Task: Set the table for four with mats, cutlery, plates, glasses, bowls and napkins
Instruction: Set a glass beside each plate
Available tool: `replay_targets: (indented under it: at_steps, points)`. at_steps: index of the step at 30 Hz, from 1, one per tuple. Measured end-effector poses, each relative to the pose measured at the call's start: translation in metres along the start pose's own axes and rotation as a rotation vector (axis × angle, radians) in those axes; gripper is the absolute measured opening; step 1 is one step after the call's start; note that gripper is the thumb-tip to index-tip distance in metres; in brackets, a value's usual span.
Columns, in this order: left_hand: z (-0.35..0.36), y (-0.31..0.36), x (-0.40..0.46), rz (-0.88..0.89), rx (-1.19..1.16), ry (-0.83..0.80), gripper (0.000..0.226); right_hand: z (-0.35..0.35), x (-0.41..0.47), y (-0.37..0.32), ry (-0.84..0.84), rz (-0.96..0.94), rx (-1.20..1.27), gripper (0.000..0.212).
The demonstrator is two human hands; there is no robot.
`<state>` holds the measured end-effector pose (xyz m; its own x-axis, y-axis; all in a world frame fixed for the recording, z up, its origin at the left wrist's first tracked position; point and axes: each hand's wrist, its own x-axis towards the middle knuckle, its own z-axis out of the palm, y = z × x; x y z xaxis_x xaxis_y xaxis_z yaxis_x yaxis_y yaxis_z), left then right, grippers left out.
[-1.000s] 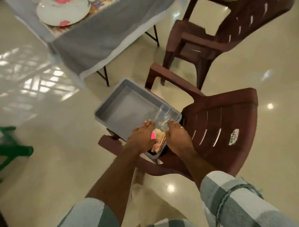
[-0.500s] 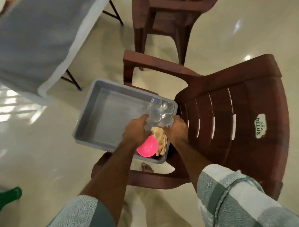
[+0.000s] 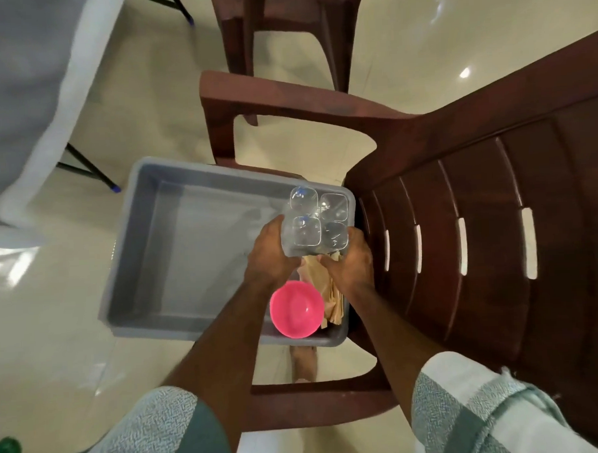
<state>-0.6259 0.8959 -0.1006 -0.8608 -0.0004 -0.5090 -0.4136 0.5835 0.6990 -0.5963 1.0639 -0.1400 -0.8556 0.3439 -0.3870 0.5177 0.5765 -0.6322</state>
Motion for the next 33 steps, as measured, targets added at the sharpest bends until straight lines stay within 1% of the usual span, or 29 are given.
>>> replay_targets:
  at_steps: [2,3,7,12,14,16,17,18,20,22,24,26,29,33]
  points:
    - [0.005,0.000,0.007,0.007,-0.013,-0.012,0.062,0.004,0.004,-0.001,0.027,0.013,0.019,0.075]
    - [0.008,-0.002,0.010,0.005,-0.018,-0.018,0.059,0.005,0.006,-0.002,0.030,0.019,0.021,0.075]
    - [0.021,-0.006,0.017,0.017,-0.039,-0.003,0.067,0.008,0.015,-0.001,0.019,0.017,0.015,0.078]
    - [0.031,-0.006,0.020,-0.001,-0.031,0.060,0.054,0.010,0.018,0.001,0.004,-0.017,0.000,0.081]
    - [0.032,-0.005,0.020,0.004,0.050,0.085,0.058,0.010,0.018,-0.001,0.005,-0.017,0.010,0.081]
    - [0.032,-0.004,0.021,0.028,0.173,0.062,0.075,0.009,0.018,-0.001,0.011,-0.023,0.015,0.082]
    - [0.032,-0.004,0.021,0.034,0.239,0.049,0.079,0.009,0.016,-0.001,0.013,-0.028,0.015,0.081]
    - [0.033,-0.005,0.020,0.044,0.299,0.042,0.079,0.009,0.014,0.000,0.017,-0.031,0.011,0.079]
    - [0.033,-0.007,0.017,0.061,0.379,0.038,0.070,0.009,0.010,0.001,0.026,-0.032,-0.012,0.074]
    - [0.031,-0.008,0.013,0.069,0.410,0.047,0.062,0.007,0.004,0.000,0.037,-0.037,-0.042,0.072]
    - [0.026,-0.010,0.008,0.084,0.422,0.066,0.063,0.004,-0.002,-0.001,0.046,-0.054,-0.049,0.071]
    - [0.015,-0.015,-0.003,0.081,0.383,0.093,0.068,-0.001,-0.012,-0.004,0.049,-0.091,-0.041,0.070]
    - [-0.012,-0.017,-0.027,0.072,0.255,0.131,0.074,-0.012,-0.033,-0.019,0.053,-0.154,-0.065,0.068]
    - [-0.071,-0.009,-0.070,0.100,0.075,0.217,0.075,-0.023,-0.072,-0.063,0.056,-0.220,-0.062,0.068]
